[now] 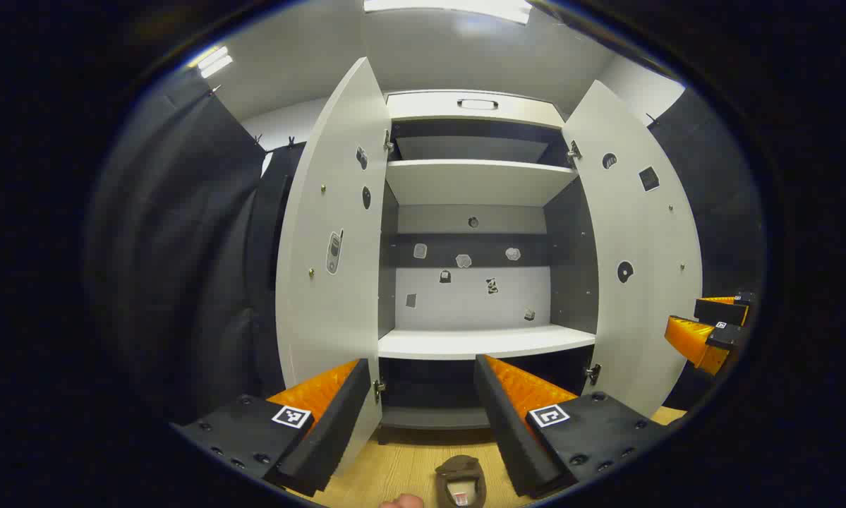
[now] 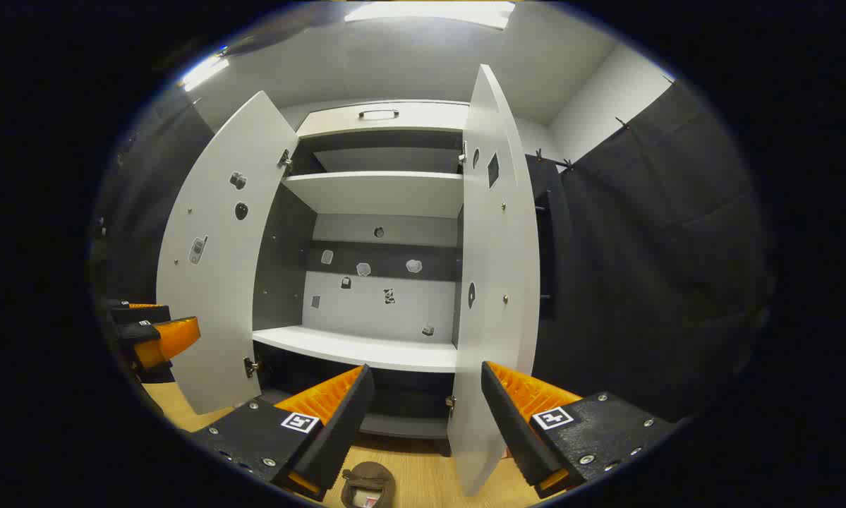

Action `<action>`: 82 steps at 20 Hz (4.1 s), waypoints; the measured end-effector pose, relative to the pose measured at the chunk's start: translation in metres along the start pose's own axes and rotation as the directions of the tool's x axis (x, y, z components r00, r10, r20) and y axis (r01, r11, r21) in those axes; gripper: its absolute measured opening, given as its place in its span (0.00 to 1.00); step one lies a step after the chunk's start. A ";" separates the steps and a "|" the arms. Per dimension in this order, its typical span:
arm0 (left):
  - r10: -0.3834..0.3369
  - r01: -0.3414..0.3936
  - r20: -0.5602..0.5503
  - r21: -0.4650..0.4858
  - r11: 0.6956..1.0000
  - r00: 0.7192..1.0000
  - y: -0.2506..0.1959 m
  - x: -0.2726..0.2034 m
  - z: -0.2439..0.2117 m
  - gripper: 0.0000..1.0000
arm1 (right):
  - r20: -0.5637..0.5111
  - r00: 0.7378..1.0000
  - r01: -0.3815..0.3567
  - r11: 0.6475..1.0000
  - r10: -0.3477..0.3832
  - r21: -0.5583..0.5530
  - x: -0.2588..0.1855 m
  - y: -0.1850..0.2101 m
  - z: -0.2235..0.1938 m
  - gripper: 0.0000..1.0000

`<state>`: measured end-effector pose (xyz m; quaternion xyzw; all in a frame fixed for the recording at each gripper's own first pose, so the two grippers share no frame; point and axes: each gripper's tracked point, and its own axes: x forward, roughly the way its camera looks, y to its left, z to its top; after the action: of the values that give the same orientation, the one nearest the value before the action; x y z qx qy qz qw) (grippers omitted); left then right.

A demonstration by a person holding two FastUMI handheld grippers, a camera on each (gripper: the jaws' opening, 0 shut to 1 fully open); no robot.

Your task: Grab one shoe with the right hand and put it into the shoe cabinet, grab the other shoe with the left hand and put it into the shoe cabinet; then close the right door with the right hand and the left door with the left hand.

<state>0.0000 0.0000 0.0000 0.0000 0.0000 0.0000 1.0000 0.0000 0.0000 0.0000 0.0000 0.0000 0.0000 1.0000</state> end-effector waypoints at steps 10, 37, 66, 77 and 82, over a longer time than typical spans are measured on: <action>0.005 -0.005 -0.005 -0.004 1.000 1.000 0.006 -0.003 0.000 0.96 | 0.019 1.000 -0.003 1.000 0.003 -0.001 -0.001 0.005 0.006 0.94; 0.055 -0.056 -0.017 -0.016 0.998 0.998 0.024 0.002 -0.011 0.96 | -0.466 0.872 -0.142 0.988 0.150 0.053 0.027 0.054 -0.195 0.94; 0.082 -0.082 -0.030 0.001 0.997 0.996 0.031 -0.003 -0.015 0.94 | -0.727 0.664 -0.214 0.976 0.173 0.037 0.016 0.063 -0.402 0.07; 0.037 -0.037 -0.021 -0.038 0.999 0.999 0.026 0.001 -0.022 0.96 | -0.517 0.848 -0.087 0.994 0.111 0.071 0.033 0.057 -0.208 0.06; 0.025 -0.026 -0.024 -0.043 0.999 0.999 0.027 0.002 -0.025 0.96 | -0.382 0.920 -0.077 0.995 0.093 0.057 0.115 0.054 -0.095 0.06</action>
<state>0.0017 0.0272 -0.0247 -0.0216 0.0116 0.0127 0.9996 0.1148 0.0540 -0.0945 0.0205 0.1958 0.0432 0.9795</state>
